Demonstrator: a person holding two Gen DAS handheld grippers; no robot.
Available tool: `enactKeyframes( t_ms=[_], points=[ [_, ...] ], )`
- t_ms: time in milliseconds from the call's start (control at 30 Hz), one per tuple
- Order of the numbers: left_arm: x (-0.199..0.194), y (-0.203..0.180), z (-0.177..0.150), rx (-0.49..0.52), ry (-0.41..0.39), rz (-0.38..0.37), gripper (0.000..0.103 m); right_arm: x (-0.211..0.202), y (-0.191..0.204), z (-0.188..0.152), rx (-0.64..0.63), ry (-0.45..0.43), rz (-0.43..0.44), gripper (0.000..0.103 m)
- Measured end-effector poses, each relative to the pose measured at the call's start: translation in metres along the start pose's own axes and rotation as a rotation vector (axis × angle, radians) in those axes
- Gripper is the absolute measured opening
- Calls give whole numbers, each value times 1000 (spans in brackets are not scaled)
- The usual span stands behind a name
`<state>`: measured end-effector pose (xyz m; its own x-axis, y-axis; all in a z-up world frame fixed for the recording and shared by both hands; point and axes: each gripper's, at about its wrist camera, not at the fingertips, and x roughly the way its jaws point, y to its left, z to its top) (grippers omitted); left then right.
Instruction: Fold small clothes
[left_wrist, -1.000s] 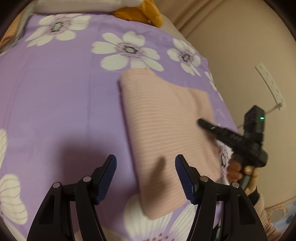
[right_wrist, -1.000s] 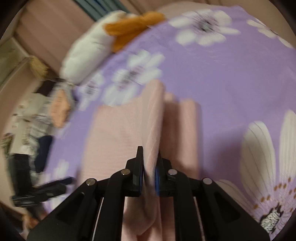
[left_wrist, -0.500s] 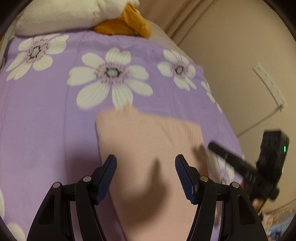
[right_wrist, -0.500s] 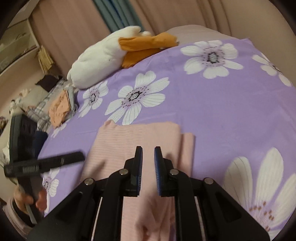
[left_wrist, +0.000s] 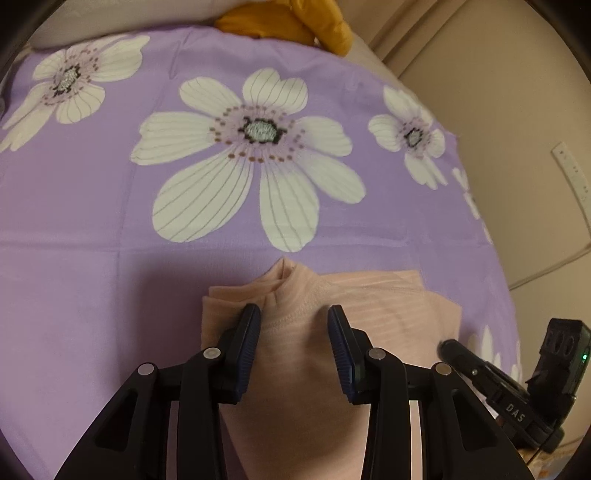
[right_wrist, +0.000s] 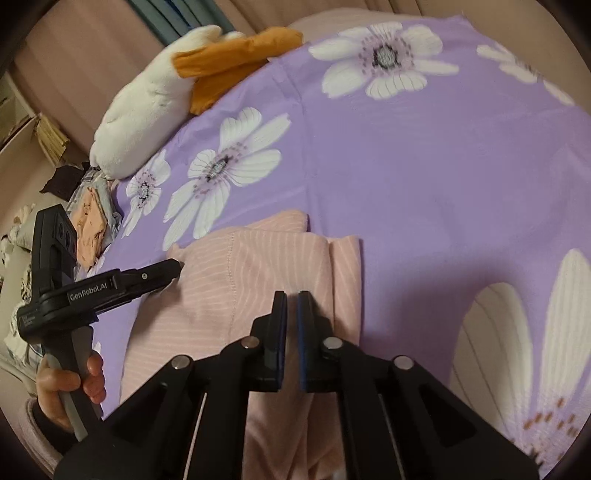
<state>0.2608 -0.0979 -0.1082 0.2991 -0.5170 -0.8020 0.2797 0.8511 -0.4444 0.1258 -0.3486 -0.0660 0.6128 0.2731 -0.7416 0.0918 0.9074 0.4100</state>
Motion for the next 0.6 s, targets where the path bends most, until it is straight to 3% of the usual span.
enactKeyframes(
  t_ms=[133,300,400,500,600],
  points=[
    [-30,-8,-23,46,-32,-46,39,-27,19,-12,-91,-22,72,13],
    [-54,-25,-74,142,-36,-126,39,-43,39,-45,-198,-15,82,13],
    [-57,-35,-102,219,-34,-117,39,-45,41,-67,-228,13,74,12],
    [-51,-38,-116,231,-15,-104,39,-34,32,-83,-224,79,2,5],
    [-52,-38,-121,230,-15,-95,39,-35,21,-93,-187,85,12,3]
  ],
)
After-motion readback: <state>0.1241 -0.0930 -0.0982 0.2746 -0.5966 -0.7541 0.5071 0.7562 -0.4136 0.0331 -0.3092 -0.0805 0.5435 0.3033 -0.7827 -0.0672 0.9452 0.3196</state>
